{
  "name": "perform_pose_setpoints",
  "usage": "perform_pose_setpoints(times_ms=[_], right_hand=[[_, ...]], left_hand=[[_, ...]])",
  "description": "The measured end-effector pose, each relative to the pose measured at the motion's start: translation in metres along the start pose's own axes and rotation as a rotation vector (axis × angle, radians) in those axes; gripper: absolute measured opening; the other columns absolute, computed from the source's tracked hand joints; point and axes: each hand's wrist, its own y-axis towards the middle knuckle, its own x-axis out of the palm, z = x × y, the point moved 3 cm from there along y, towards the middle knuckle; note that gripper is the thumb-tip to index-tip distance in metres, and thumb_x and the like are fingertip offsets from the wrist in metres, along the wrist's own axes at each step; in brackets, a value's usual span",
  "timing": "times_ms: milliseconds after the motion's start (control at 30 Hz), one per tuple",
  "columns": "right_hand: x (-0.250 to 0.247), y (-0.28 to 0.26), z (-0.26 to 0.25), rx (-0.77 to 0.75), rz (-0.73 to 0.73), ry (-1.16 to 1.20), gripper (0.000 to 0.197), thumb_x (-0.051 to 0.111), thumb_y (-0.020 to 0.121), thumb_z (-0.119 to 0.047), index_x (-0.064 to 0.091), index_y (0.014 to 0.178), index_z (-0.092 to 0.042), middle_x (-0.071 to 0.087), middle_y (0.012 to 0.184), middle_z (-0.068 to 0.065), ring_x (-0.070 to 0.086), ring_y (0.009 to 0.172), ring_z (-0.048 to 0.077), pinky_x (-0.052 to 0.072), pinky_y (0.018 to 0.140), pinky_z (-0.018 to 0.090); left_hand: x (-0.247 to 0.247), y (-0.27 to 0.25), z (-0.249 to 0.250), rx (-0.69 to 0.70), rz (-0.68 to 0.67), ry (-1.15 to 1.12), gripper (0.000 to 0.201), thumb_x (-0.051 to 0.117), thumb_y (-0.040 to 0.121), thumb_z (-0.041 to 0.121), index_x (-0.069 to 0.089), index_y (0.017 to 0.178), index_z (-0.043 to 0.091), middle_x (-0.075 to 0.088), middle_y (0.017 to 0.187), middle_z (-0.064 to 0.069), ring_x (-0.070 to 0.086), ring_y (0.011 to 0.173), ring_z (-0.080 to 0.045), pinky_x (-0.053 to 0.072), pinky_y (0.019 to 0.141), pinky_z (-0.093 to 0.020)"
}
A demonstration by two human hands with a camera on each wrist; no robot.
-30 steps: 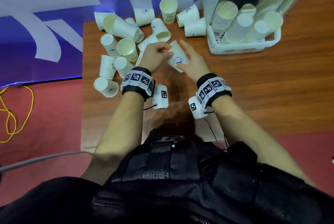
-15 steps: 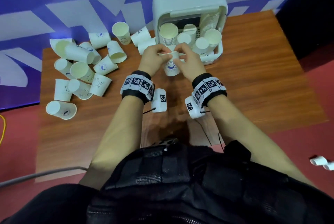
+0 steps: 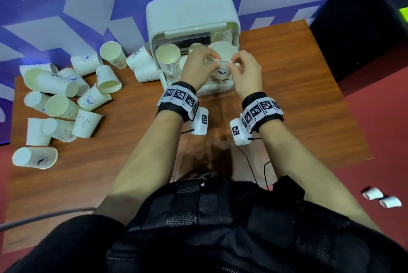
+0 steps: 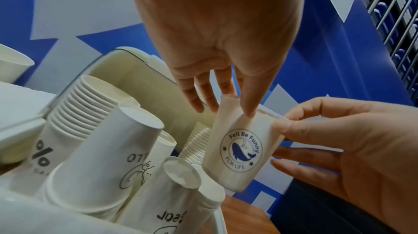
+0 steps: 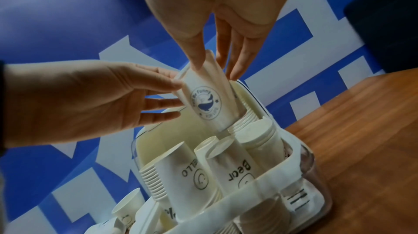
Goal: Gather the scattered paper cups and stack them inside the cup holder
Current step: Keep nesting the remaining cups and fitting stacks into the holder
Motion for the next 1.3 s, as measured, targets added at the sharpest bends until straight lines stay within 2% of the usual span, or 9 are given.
perform_pose_setpoints(times_ms=[133, 300, 433, 667, 733, 833, 900, 1067, 1300], right_hand=[[-0.002, 0.022, 0.011, -0.019, 0.059, 0.000, 0.001, 0.058, 0.086, -0.007, 0.058, 0.086, -0.009, 0.051, 0.092, -0.007, 0.055, 0.083, 0.018, 0.050, 0.076, 0.037], [0.005, 0.037, 0.021, -0.056, 0.071, 0.010, 0.001, 0.057, 0.086, -0.006, 0.057, 0.087, -0.006, 0.055, 0.100, -0.001, 0.056, 0.089, 0.015, 0.051, 0.081, 0.036], [0.011, 0.045, 0.035, -0.055, 0.080, -0.007, 0.001, 0.058, 0.086, -0.006, 0.058, 0.086, -0.005, 0.058, 0.118, 0.003, 0.057, 0.104, 0.013, 0.050, 0.088, 0.033], [0.017, 0.048, 0.059, -0.024, 0.071, -0.028, 0.004, 0.055, 0.085, -0.008, 0.059, 0.087, -0.005, 0.058, 0.127, 0.009, 0.054, 0.118, 0.019, 0.048, 0.094, 0.039], [0.020, 0.048, 0.062, -0.012, 0.056, -0.046, 0.007, 0.055, 0.086, -0.008, 0.059, 0.090, -0.005, 0.059, 0.124, 0.009, 0.056, 0.114, 0.019, 0.047, 0.092, 0.032], [0.023, 0.045, 0.064, 0.020, 0.027, -0.052, 0.010, 0.055, 0.087, -0.005, 0.061, 0.095, -0.004, 0.059, 0.124, 0.007, 0.053, 0.106, 0.010, 0.036, 0.086, 0.006], [0.023, 0.044, 0.066, 0.043, 0.027, -0.049, 0.010, 0.055, 0.088, -0.007, 0.061, 0.096, -0.005, 0.058, 0.126, 0.006, 0.051, 0.109, 0.008, 0.032, 0.088, 0.002], [0.024, 0.047, 0.072, 0.109, 0.038, -0.066, 0.019, 0.057, 0.090, -0.017, 0.063, 0.106, -0.010, 0.058, 0.127, 0.007, 0.052, 0.121, 0.019, 0.040, 0.103, 0.033], [0.029, 0.046, 0.081, 0.063, 0.034, -0.105, 0.026, 0.055, 0.090, -0.012, 0.063, 0.114, -0.008, 0.060, 0.124, 0.010, 0.054, 0.119, 0.024, 0.041, 0.103, 0.036]], left_hand=[[0.011, 0.022, 0.007, 0.028, 0.015, 0.000, 0.008, 0.067, 0.083, 0.011, 0.066, 0.090, 0.008, 0.064, 0.101, -0.006, 0.057, 0.097, -0.017, 0.043, 0.087, -0.026], [0.020, 0.038, -0.005, 0.006, 0.081, -0.023, 0.005, 0.068, 0.081, 0.012, 0.067, 0.085, 0.009, 0.062, 0.094, 0.000, 0.058, 0.093, -0.017, 0.045, 0.084, -0.026], [0.030, 0.046, -0.015, -0.019, 0.068, -0.006, 0.002, 0.067, 0.081, 0.012, 0.067, 0.083, 0.013, 0.064, 0.095, 0.000, 0.060, 0.091, -0.017, 0.049, 0.085, -0.037], [0.042, 0.047, -0.028, -0.041, 0.039, -0.014, 0.008, 0.058, 0.085, 0.007, 0.066, 0.088, 0.010, 0.063, 0.096, -0.003, 0.058, 0.090, -0.016, 0.048, 0.084, -0.034], [0.045, 0.046, -0.033, -0.047, 0.015, 0.020, 0.009, 0.057, 0.087, 0.009, 0.065, 0.090, 0.011, 0.063, 0.099, -0.003, 0.057, 0.097, -0.019, 0.047, 0.087, -0.035], [0.049, 0.043, -0.039, -0.024, -0.015, 0.126, 0.011, 0.057, 0.087, 0.011, 0.066, 0.093, 0.012, 0.063, 0.104, -0.002, 0.049, 0.114, -0.021, 0.038, 0.089, -0.023], [0.050, 0.044, -0.039, 0.006, -0.016, 0.155, 0.012, 0.057, 0.087, 0.011, 0.067, 0.094, 0.011, 0.062, 0.104, -0.003, 0.045, 0.118, -0.021, 0.032, 0.088, -0.019], [0.050, 0.049, -0.037, 0.024, 0.003, 0.164, 0.010, 0.058, 0.088, 0.013, 0.066, 0.094, 0.011, 0.063, 0.101, -0.001, 0.044, 0.117, -0.021, 0.032, 0.089, -0.021], [0.060, 0.051, -0.045, 0.058, -0.085, 0.299, 0.017, 0.054, 0.089, 0.014, 0.066, 0.101, 0.011, 0.065, 0.103, -0.004, 0.043, 0.120, -0.026, 0.038, 0.091, -0.036]])
